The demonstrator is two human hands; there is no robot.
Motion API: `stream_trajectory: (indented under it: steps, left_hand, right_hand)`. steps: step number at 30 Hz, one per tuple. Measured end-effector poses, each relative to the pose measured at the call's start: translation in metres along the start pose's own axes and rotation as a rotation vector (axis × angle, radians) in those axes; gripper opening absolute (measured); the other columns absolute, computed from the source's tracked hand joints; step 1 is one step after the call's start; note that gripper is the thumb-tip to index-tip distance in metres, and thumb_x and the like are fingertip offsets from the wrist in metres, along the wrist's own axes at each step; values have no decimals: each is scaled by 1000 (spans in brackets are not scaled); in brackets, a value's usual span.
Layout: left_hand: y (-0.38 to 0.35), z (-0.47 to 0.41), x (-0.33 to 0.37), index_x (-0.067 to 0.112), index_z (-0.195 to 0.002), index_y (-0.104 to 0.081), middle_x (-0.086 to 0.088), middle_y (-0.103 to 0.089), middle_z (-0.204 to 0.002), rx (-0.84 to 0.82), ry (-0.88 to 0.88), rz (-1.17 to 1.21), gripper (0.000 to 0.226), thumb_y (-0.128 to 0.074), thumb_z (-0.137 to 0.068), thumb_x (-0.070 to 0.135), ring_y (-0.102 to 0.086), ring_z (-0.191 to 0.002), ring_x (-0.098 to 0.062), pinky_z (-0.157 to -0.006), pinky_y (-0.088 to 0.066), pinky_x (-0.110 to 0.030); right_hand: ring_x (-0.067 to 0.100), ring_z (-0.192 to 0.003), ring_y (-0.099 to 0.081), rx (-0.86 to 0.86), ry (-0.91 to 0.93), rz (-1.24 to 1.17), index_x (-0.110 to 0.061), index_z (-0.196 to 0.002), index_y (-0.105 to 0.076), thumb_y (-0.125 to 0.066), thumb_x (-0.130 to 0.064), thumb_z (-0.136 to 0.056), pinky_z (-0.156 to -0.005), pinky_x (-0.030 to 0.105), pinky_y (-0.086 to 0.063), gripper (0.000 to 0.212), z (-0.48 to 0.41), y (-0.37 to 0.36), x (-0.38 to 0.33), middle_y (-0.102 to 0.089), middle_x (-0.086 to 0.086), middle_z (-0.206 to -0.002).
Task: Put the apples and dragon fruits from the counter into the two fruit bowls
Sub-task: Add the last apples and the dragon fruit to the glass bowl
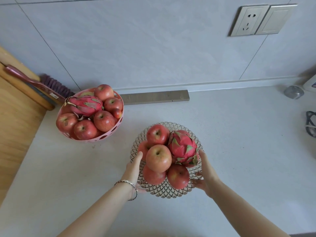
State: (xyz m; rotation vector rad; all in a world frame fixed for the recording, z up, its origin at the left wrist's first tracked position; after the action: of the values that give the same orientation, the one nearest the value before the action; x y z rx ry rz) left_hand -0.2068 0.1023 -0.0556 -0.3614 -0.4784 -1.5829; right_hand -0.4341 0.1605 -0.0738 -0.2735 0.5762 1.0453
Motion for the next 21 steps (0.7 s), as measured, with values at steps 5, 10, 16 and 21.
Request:
stream_trajectory:
  steps: [5, 10, 16, 21]
  left_hand:
    - [-5, -14, 35, 25, -140, -26, -11, -35, -144, 68, -93, -77, 76, -45, -78, 66, -47, -118, -40, -76, -55, -51]
    - [-14, -32, 73, 23, -143, -22, -12, -31, -147, 73, -113, -18, 79, -45, -79, 64, -43, -123, -40, -88, -49, -55]
    - [-19, -47, 119, 11, -140, -25, -17, -36, -142, 169, -267, -126, 79, -43, -82, 60, -42, -123, -38, -96, -44, -48]
    - [-19, -53, 150, 9, -143, -21, -17, -32, -147, 199, -357, -179, 79, -42, -85, 57, -37, -130, -37, -105, -37, -51]
  right_hand:
    - [35, -115, -51, -11, 13, -18, -20, -127, -49, -46, -76, -66, -95, 54, -47, 83, -16, -15, -28, -50, 13, -131]
    - [35, -119, -49, -25, 32, -38, -19, -128, -48, -46, -72, -70, -98, 55, -44, 79, -39, -33, -68, -49, 14, -134]
    - [37, -119, -47, -34, 57, -85, -17, -130, -45, -49, -64, -74, -97, 54, -44, 73, -60, -54, -107, -48, 17, -132]
    - [34, -117, -48, -61, 86, -103, -13, -134, -39, -53, -60, -77, -98, 51, -44, 75, -64, -68, -131, -45, 15, -132]
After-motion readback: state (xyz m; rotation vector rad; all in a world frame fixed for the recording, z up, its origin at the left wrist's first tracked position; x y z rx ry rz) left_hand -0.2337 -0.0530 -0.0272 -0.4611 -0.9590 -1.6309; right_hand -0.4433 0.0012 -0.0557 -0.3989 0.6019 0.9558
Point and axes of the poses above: each hand's wrist, its own z-axis away from the middle knuckle, its own y-axis out of the back of the hand, x = y × z, the point moved 4 cm from there along -z, towards the middle knuckle
